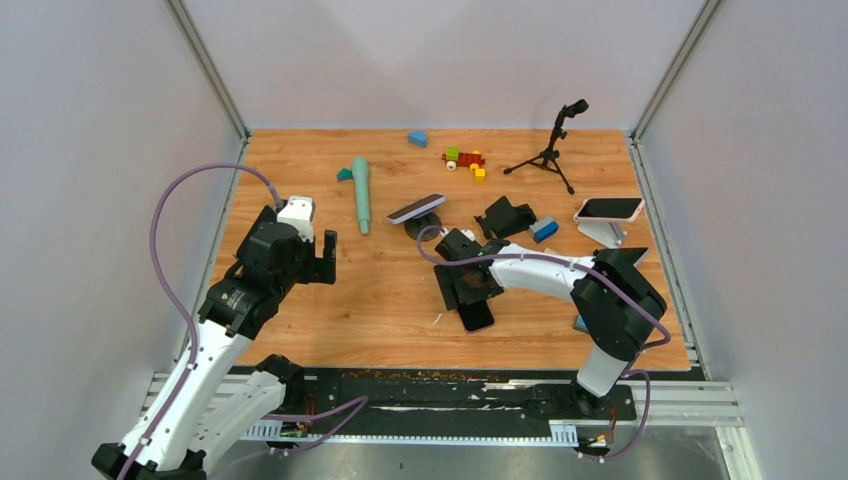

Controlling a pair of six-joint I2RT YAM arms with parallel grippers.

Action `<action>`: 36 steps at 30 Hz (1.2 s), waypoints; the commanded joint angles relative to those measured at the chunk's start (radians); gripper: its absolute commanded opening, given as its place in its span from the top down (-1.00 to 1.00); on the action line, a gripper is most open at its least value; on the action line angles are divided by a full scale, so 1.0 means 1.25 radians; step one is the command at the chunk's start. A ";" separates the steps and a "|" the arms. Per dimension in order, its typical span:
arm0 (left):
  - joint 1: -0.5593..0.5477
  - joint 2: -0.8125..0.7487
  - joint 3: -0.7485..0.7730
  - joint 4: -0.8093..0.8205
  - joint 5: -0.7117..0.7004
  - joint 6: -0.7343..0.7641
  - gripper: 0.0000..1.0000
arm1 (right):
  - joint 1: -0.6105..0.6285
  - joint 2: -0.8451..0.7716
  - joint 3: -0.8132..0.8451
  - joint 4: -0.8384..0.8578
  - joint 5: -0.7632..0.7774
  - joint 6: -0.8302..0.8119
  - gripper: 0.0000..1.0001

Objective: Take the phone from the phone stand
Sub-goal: Place the phone at the center of the board.

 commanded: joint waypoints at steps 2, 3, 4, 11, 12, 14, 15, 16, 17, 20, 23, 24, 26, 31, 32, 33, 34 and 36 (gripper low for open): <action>0.002 0.002 -0.007 0.029 0.010 -0.003 -1.00 | 0.019 0.029 -0.052 0.039 0.026 0.029 -0.77; 0.002 0.003 -0.007 0.029 0.011 -0.003 -1.00 | 0.022 0.026 -0.052 0.039 0.025 0.025 -0.82; 0.002 0.005 -0.007 0.029 0.011 -0.003 -1.00 | 0.026 0.024 -0.052 0.039 0.026 0.022 -0.84; 0.001 0.009 -0.005 0.028 0.007 -0.003 -1.00 | 0.028 -0.013 -0.011 0.004 0.026 0.005 -0.90; 0.001 0.010 -0.005 0.028 0.007 -0.003 -1.00 | 0.027 -0.024 -0.001 -0.008 0.028 0.003 -0.90; 0.002 0.012 -0.005 0.028 0.009 -0.003 -1.00 | 0.027 -0.049 0.018 -0.023 0.027 -0.007 -0.91; 0.001 0.014 -0.005 0.028 0.009 -0.003 -1.00 | 0.028 -0.064 0.026 -0.028 0.023 -0.014 -0.91; 0.002 0.016 -0.005 0.028 0.010 -0.003 -1.00 | 0.027 -0.085 0.034 -0.034 0.021 -0.021 -0.92; 0.002 0.016 -0.005 0.028 0.010 -0.003 -1.00 | 0.027 -0.098 0.047 -0.046 0.019 -0.026 -0.92; 0.001 0.018 -0.005 0.028 0.009 -0.003 -1.00 | 0.027 -0.144 0.072 -0.085 0.039 -0.038 -0.92; 0.002 0.019 -0.004 0.028 0.010 -0.003 -1.00 | 0.027 -0.189 0.088 -0.120 0.064 -0.043 -0.92; 0.002 0.020 -0.004 0.028 0.012 -0.002 -1.00 | 0.027 -0.204 0.089 -0.128 0.068 -0.044 -0.92; 0.002 0.025 -0.004 0.029 0.018 -0.001 -1.00 | 0.027 -0.239 0.083 -0.138 0.065 -0.046 -0.91; 0.002 0.029 -0.001 0.029 0.057 0.004 -1.00 | 0.027 -0.342 0.031 -0.142 0.037 -0.024 -0.90; 0.002 0.025 -0.001 0.032 0.064 0.009 -1.00 | 0.027 -0.362 0.019 -0.143 0.032 -0.021 -0.90; 0.002 0.022 -0.002 0.033 0.073 0.010 -1.00 | 0.027 -0.382 0.008 -0.144 0.028 -0.016 -0.89; 0.002 0.019 -0.002 0.034 0.075 0.011 -1.00 | 0.027 -0.409 -0.007 -0.145 0.023 -0.009 -0.89; 0.002 0.015 0.000 0.034 0.084 0.015 -1.00 | 0.027 -0.448 -0.024 -0.158 0.017 0.006 -0.89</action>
